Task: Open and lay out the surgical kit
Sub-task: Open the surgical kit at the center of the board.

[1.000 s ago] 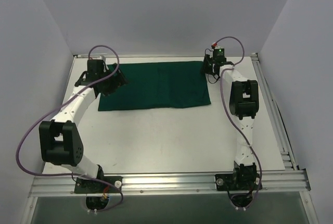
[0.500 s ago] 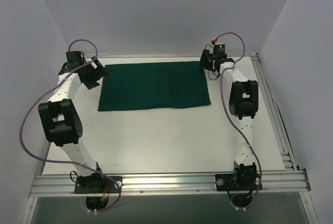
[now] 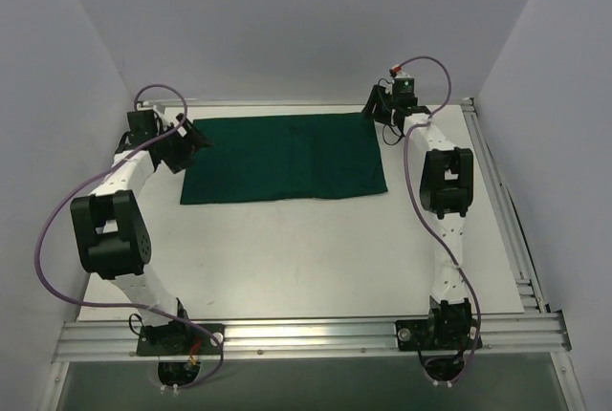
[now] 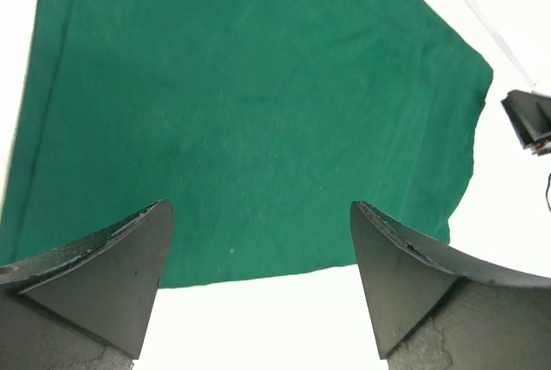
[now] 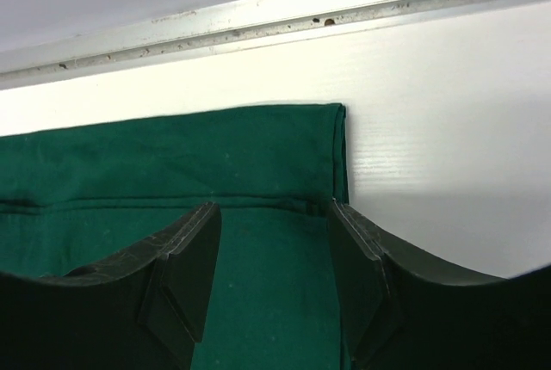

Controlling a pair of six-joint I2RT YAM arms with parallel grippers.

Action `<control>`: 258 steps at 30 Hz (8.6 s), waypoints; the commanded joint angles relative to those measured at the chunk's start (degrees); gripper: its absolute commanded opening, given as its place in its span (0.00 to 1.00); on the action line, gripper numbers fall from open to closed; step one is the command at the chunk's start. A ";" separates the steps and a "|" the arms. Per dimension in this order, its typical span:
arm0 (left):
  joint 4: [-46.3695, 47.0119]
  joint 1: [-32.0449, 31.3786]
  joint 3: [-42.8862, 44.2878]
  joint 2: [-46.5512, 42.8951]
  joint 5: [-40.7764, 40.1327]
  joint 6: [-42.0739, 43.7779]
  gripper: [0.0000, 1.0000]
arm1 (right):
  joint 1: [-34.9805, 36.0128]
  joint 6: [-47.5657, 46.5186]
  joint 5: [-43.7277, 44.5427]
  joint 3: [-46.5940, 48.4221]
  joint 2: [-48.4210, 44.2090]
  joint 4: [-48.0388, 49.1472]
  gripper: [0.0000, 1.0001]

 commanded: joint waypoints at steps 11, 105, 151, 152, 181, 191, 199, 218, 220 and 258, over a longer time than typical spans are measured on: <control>-7.23 -2.78 -1.08 -2.43 -3.50 -0.90 0.91 | -0.60 -0.44 4.86 4.57 -0.86 -7.43 0.44; -12.43 -1.29 4.81 5.12 0.88 2.44 0.87 | 5.64 -6.06 13.84 9.84 2.03 -5.94 0.00; -15.94 -1.20 14.65 7.23 0.36 0.51 0.81 | 5.64 8.62 -2.51 -10.55 -15.02 -4.32 0.00; -15.94 -1.11 14.83 7.23 0.36 0.60 0.81 | 5.64 8.44 -2.34 -10.38 -14.76 -5.13 0.00; -16.65 -0.06 16.68 9.96 1.41 0.07 0.80 | 7.92 6.07 -2.78 -17.57 -16.07 -9.53 0.00; -18.75 -0.06 19.92 10.31 0.09 0.07 0.80 | 8.89 6.42 -3.21 -24.00 -23.28 -12.70 0.00; -19.72 0.03 20.36 10.31 -0.61 0.60 0.80 | 10.56 6.51 -3.48 -25.76 -25.83 -16.74 0.00; -20.07 0.82 21.16 11.36 -0.52 0.25 0.80 | 11.18 5.89 -2.60 -25.85 -26.36 -19.47 0.00; -20.42 0.82 21.25 11.28 -0.70 0.51 0.80 | 11.18 5.80 -2.60 -24.27 -25.49 -19.82 0.00; -6.28 2.93 29.61 24.20 -3.52 3.95 0.76 | 3.62 7.04 1.53 6.67 1.68 -12.70 0.10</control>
